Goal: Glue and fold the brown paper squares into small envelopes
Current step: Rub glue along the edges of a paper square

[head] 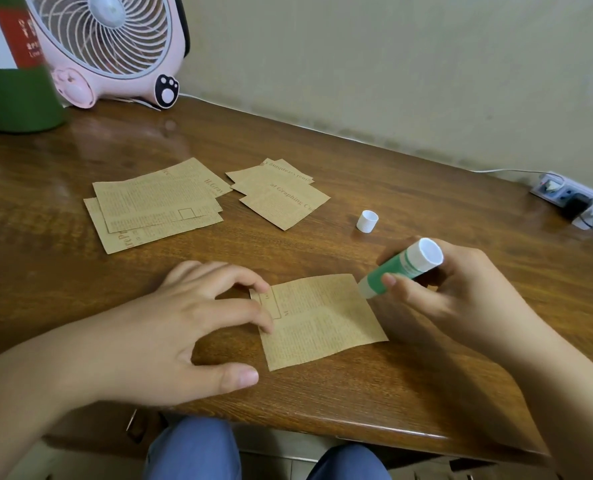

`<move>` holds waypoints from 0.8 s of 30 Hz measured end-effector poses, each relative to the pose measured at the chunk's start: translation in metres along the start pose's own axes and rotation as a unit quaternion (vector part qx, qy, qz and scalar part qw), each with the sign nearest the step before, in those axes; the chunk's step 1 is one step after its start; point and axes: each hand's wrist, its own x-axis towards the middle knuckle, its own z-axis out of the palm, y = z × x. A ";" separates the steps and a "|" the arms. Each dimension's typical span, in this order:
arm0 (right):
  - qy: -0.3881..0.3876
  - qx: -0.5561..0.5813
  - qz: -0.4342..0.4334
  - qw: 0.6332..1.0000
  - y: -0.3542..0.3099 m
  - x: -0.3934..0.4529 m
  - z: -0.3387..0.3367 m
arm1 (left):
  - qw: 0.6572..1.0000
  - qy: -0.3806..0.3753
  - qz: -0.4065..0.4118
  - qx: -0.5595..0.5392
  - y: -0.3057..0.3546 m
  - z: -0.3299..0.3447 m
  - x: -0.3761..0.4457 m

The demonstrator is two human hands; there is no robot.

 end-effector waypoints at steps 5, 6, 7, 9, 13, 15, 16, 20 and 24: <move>0.005 0.012 -0.026 1.000 -0.007 -0.001 0.004 | 0.999 -0.023 0.010 0.025 0.001 0.001 -0.012; -0.006 0.021 -0.036 0.999 -0.012 -0.001 0.008 | 0.999 -0.026 0.009 0.031 0.001 0.002 -0.014; -0.021 0.038 -0.044 0.998 -0.017 0.000 0.012 | 0.999 -0.028 0.007 0.040 0.000 0.002 -0.016; -0.053 0.067 -0.062 0.994 -0.026 0.002 0.024 | 0.998 -0.033 0.000 0.061 0.001 0.003 -0.015; -0.094 0.050 -0.089 0.990 -0.040 0.010 0.043 | 0.993 -0.018 0.021 0.119 0.004 0.003 -0.012; -0.093 0.039 -0.089 0.991 -0.042 0.012 0.046 | 0.984 -0.006 0.029 0.175 0.005 0.005 -0.011; -0.087 0.039 -0.080 0.992 -0.042 0.012 0.046 | 0.980 0.000 0.028 0.196 0.006 0.005 -0.010; -0.037 0.084 -0.013 0.996 -0.034 0.008 0.034 | 0.978 0.025 0.011 0.205 0.010 0.009 -0.004; -0.018 0.078 0.006 0.997 -0.026 0.006 0.026 | 0.977 0.036 0.010 0.210 0.011 0.012 0.000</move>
